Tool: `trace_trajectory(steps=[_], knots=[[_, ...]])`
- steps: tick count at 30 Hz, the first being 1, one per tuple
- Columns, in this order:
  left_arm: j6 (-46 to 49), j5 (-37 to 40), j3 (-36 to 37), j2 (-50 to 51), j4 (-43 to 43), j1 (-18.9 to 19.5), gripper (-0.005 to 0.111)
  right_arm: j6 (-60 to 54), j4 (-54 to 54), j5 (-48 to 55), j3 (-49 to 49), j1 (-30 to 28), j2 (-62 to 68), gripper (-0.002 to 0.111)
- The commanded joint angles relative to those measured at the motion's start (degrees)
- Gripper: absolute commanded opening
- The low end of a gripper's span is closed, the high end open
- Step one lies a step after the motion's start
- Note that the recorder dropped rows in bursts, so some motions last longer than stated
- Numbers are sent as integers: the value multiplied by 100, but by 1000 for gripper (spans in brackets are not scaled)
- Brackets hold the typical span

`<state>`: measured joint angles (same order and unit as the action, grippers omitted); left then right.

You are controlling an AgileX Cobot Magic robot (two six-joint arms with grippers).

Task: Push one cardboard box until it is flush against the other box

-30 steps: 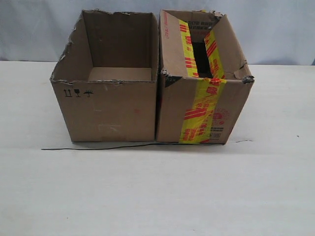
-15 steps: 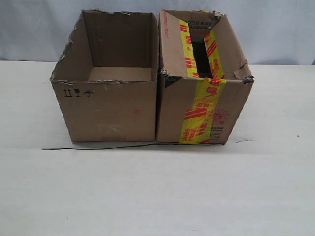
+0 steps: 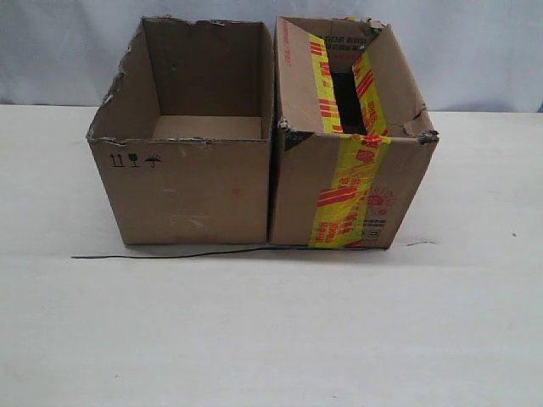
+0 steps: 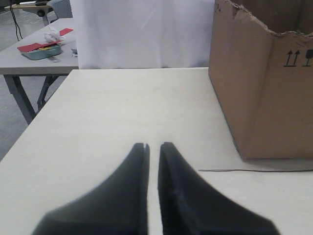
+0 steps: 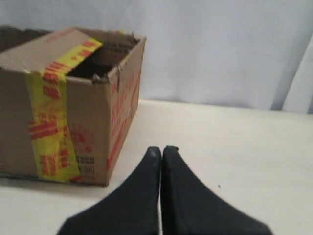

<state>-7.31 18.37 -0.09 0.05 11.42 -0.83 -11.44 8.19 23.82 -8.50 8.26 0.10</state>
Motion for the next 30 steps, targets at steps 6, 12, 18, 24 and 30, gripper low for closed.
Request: trace_trajectory(steps=[6, 12, 18, 24, 30], knots=[[-25, -77, 9, -5, -50, -45, 0, 982, -906, -438, 850, 588, -10, 0], [-25, -77, 9, -5, -50, -45, 0, 957, -906, -401, 850, 412, -10, 0], [-25, -77, 9, -5, -50, -45, 0, 957, -906, -411, 850, 363, -10, 0], [-25, -77, 9, -5, -50, -45, 0, 957, -906, -411, 850, 363, -10, 0], [-25, -77, 9, -5, -50, -45, 0, 957, -906, -411, 850, 363, -10, 0]])
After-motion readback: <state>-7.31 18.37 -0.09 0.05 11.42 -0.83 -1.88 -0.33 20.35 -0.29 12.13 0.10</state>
